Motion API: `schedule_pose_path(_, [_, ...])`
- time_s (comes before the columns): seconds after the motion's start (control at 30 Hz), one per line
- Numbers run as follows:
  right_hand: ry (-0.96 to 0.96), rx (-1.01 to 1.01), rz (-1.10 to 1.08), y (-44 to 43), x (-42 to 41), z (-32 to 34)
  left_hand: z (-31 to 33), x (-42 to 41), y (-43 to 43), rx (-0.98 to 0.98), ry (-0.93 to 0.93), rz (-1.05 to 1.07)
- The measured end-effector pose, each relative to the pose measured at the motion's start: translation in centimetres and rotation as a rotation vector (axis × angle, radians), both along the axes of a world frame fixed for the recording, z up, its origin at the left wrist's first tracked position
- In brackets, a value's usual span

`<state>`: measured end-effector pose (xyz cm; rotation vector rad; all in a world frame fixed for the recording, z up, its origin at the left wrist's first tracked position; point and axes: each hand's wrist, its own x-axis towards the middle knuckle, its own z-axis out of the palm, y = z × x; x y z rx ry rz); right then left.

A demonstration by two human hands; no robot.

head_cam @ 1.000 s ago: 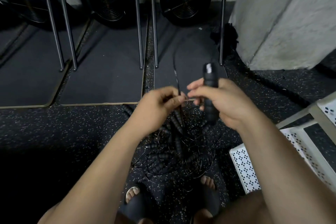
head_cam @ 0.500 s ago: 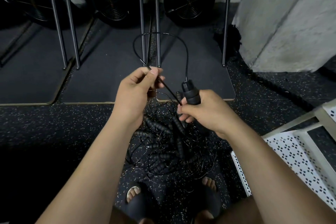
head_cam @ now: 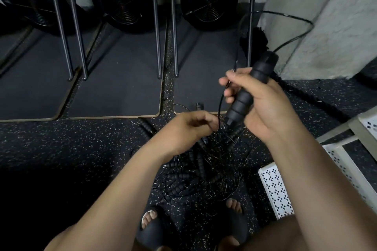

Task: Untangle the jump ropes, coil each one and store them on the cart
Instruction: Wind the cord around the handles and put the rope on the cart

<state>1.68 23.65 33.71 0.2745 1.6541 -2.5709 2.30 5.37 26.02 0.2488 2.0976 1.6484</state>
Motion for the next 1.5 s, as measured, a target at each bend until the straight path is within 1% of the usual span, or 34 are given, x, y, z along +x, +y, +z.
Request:
schedule_pose_path(0.07, [-0.024, -0.061, -0.030, 0.5, -0.1, 0.1, -0.5, 0.1, 0.3, -0.060, 0.030, -0.048])
schedule_pose_path(0.17, [-0.067, -0.128, -0.039, 0.8, -0.3, -0.1, -0.1, 0.5, 0.5, -0.054, 0.024, -0.121])
schedule_pose_path(0.3, [-0.125, -0.204, -0.018, 0.8, -0.6, -0.6, 0.1, 0.7, 1.2, -0.008, 0.076, -0.053])
schedule_pose_path(0.4, [-0.119, -0.179, -0.025, 0.9, -0.8, -0.8, 0.2, 0.4, 0.9, 0.010, 0.122, -0.029])
schedule_pose_path(0.47, [-0.103, -0.082, -0.038, 1.3, -1.0, -1.1, 0.7, 0.1, 0.4, 0.052, 0.127, 0.008])
schedule_pose_path(0.53, [-0.105, 0.127, -0.002, 1.5, -0.9, -1.6, 1.4, -0.2, -0.1, 0.118, 0.141, 0.099])
schedule_pose_path(0.6, [-0.138, 0.325, 0.125, 1.3, -0.5, -2.2, 1.8, -0.6, -0.7, 0.203, 0.142, 0.200])
schedule_pose_path(0.63, [-0.155, 0.387, 0.207, 1.0, -0.2, -2.4, 2.0, -0.8, -0.9, 0.233, 0.133, 0.246])
schedule_pose_path(0.73, [-0.181, 0.451, 0.398, 0.0, 0.3, -3.0, 2.0, -1.4, -1.7, 0.313, 0.090, 0.355])
schedule_pose_path(0.8, [-0.170, 0.485, 0.434, -0.6, 0.4, -3.3, 2.1, -1.7, -2.2, 0.362, 0.068, 0.403])
schedule_pose_path(0.87, [-0.137, 0.572, 0.446, -0.9, 0.4, -3.8, 2.2, -1.9, -2.8, 0.425, 0.043, 0.442])
schedule_pose_path(0.93, [-0.112, 0.633, 0.513, -1.1, 0.7, -3.9, 2.4, -2.1, -3.2, 0.475, 0.005, 0.483])
schedule_pose_path(1.0, [-0.090, 0.627, 0.611, -1.4, 1.0, -3.7, 2.4, -2.3, -3.4, 0.508, -0.027, 0.520])
schedule_pose_path(1.07, [-0.057, 0.599, 0.657, -1.7, 1.3, -3.4, 2.4, -2.3, -3.4, 0.526, -0.046, 0.540])
schedule_pose_path(1.17, [0.007, 0.589, 0.664, -2.0, 1.3, -3.3, 2.4, -2.3, -3.3, 0.498, -0.064, 0.583])
schedule_pose_path(1.27, [0.056, 0.546, 0.619, -1.8, 1.3, -2.8, 1.7, -2.3, -3.0, 0.361, -0.113, 0.551])
schedule_pose_path(1.33, [0.075, 0.491, 0.503, -1.4, 1.0, -2.5, 1.5, -2.0, -2.5, 0.241, -0.124, 0.452])
schedule_pose_path(1.4, [0.091, 0.408, 0.366, -0.8, 0.6, -2.2, 1.7, -1.3, -1.9, 0.158, -0.097, 0.323])
schedule_pose_path(1.5, [0.102, 0.271, 0.192, 0.1, -0.1, -1.9, 2.1, -0.4, -0.9, 0.107, -0.041, 0.133])
